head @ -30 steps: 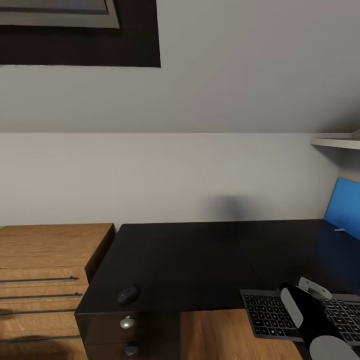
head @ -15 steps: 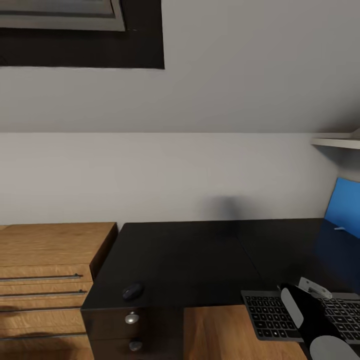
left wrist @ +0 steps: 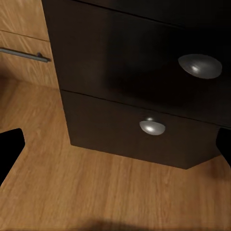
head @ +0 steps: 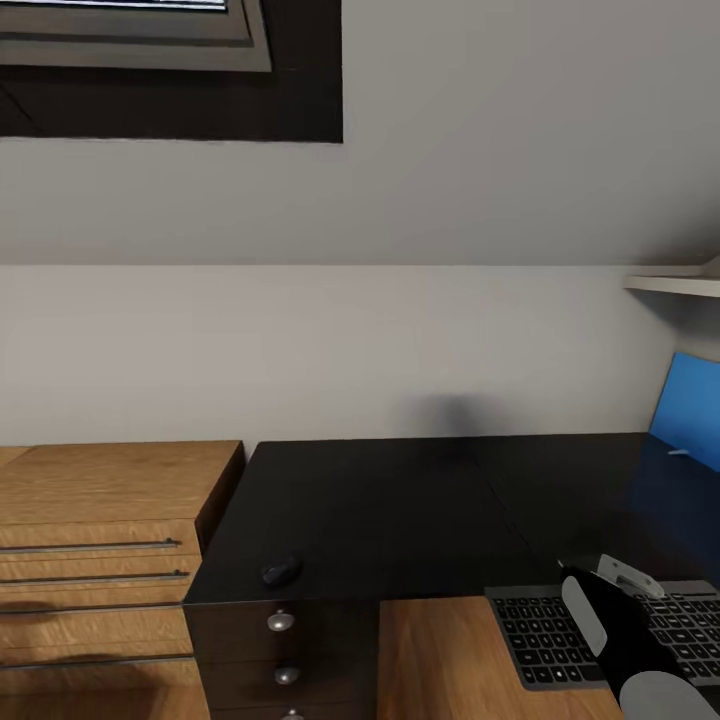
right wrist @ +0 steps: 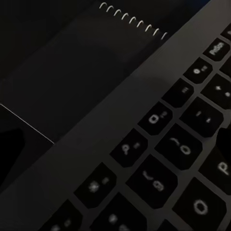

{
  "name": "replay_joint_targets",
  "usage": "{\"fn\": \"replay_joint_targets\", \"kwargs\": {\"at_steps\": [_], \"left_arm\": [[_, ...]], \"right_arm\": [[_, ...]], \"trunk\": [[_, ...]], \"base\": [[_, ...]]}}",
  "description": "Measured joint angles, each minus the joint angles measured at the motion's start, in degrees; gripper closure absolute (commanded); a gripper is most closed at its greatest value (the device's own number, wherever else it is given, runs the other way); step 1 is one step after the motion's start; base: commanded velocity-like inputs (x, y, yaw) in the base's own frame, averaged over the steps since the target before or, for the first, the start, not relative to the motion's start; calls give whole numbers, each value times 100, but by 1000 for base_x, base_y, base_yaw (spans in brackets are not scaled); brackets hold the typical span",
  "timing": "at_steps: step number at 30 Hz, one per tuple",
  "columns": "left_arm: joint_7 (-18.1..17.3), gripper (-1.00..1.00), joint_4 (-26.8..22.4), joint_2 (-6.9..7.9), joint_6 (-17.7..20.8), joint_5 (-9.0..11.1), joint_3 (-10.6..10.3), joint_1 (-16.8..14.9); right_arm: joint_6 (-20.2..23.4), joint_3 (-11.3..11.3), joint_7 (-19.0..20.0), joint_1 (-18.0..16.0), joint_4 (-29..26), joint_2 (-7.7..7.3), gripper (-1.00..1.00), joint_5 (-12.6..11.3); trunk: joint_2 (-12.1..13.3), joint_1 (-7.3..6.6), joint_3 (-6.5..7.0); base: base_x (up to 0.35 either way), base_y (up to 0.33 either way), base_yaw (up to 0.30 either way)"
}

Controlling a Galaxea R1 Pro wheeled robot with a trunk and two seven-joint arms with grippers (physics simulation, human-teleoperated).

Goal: In the bedroom, organize the workspace by keeping the computer under the desk, ensuring the monitor is on the desk, placing the keyboard on the desk next to the monitor, placing the mouse on the desk next to the keyboard, moving the folder from the swivel chair onto the desk next to the mouse, stacking the notebook on top of the folder with the pen on top of the notebook, and positioning the swivel chair next to the desk.

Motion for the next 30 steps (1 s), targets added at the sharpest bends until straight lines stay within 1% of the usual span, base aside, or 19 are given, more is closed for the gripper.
{"fn": "replay_joint_targets", "kwargs": {"at_steps": [5,12,30], "left_arm": [[0,-100,1,1,0,0,0,-1],[0,-100,0,-1,0,1,-1,-3],[0,-100,1,-4,0,0,1,-1]], "right_arm": [[-3,1,4,0,0,-1,-100,-4],[6,1,2,0,12,-3,-100,19],[-3,2,50,0,15,0,-100,30]], "trunk": [[0,0,0],[0,1,0],[0,0,0]], "base": [[-16,7,0],[-102,49,0],[-4,2,0]]}}
